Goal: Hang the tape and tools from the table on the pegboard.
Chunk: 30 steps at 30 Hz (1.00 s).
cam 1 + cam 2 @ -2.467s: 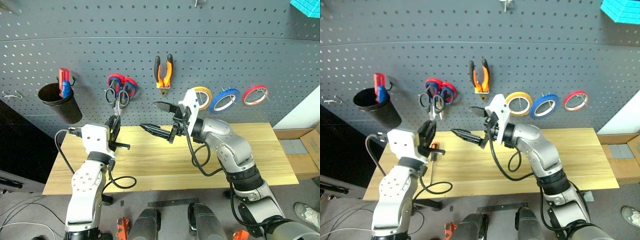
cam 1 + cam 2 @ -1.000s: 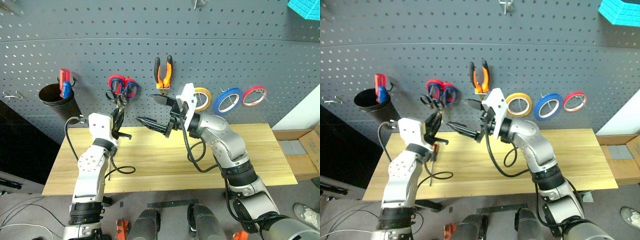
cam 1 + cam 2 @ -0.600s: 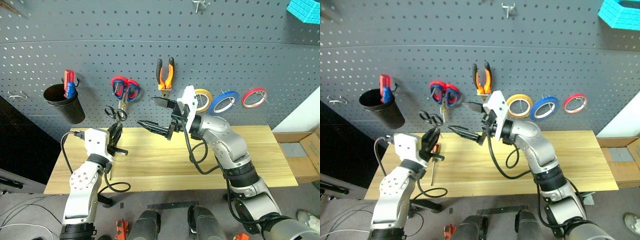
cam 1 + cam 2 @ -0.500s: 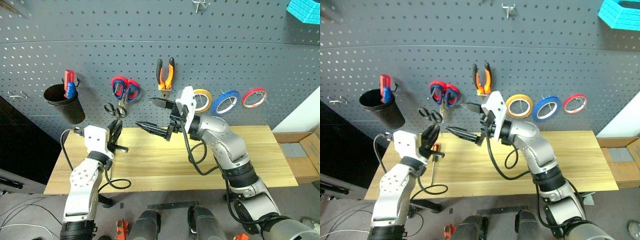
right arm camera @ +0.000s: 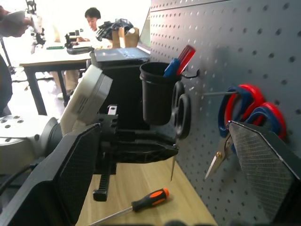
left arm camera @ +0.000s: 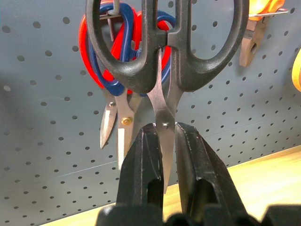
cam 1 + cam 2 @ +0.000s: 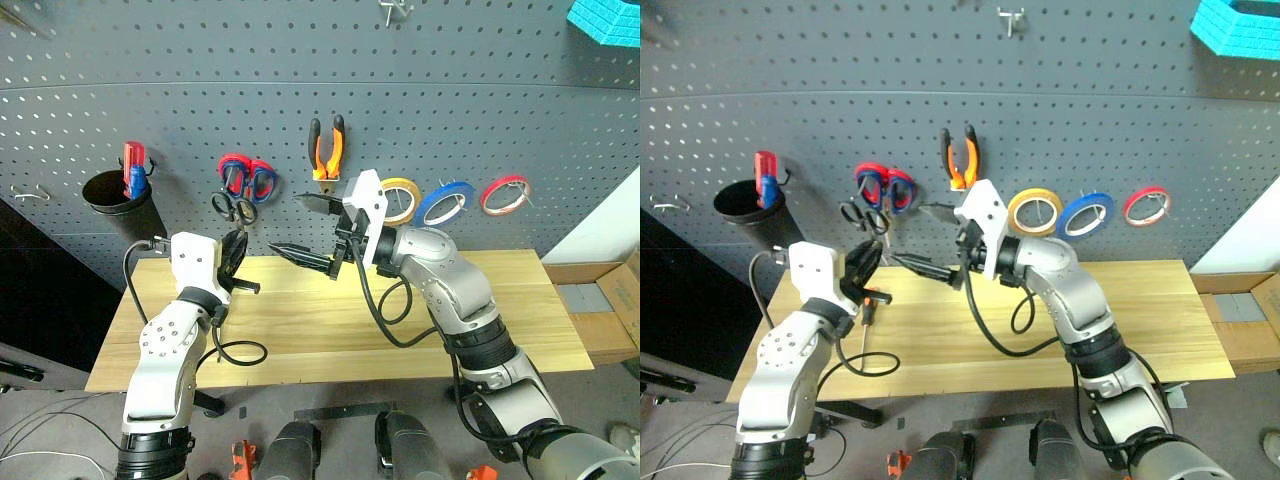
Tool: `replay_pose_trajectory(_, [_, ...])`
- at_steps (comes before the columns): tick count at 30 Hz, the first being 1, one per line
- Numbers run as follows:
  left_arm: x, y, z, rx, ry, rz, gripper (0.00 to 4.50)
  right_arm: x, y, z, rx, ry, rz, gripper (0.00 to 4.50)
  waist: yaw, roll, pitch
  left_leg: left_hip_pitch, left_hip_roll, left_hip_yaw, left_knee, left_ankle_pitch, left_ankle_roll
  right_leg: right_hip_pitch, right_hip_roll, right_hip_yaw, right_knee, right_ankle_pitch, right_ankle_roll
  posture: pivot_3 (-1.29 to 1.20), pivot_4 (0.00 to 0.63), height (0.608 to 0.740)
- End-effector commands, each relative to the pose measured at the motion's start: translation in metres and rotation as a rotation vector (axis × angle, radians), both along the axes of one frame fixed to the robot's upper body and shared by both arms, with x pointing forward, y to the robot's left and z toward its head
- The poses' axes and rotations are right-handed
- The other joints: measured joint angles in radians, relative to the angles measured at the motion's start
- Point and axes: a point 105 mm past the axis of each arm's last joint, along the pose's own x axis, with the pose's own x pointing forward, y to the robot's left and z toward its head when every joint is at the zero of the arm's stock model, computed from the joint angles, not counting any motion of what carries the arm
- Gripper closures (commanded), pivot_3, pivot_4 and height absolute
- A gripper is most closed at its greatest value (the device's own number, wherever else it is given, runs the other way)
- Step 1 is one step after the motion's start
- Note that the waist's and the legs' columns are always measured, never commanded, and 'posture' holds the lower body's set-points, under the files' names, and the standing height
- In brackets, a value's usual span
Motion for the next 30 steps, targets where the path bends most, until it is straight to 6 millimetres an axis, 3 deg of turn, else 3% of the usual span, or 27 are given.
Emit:
replay_pose_trajectory(1, [-0.001,0.000,0.032,0.009,-0.102,0.003,4.40,-0.001,0.001,0.008,-0.004,-0.056,-0.015,0.00,0.000,0.000,0.000,0.000,0.000,0.000,0.000,0.000,0.000,0.000,0.000,0.000,0.000,0.000,0.000,0.03,0.141,0.740])
replay_pose_trajectory(6, [0.004,0.000,0.038,0.015,-0.107,0.016,4.40,0.004,0.001,0.004,-0.030,-0.072,-0.045,0.00,0.000,0.000,0.000,0.000,0.000,0.000,0.000,0.000,0.000,0.000,0.000,0.000,0.000,0.000,0.000,0.03,0.138,0.740])
replay_pose_trajectory(30, [0.033,0.003,0.029,0.073,-0.012,0.063,4.40,0.002,0.002,0.011,-0.020,-0.097,-0.044,0.00,-0.001,-0.001,-0.001,0.001,-0.001,0.001,0.000,0.002,-0.004,0.000,0.000,0.001,0.003,0.000,0.000,0.01,0.126,0.740])
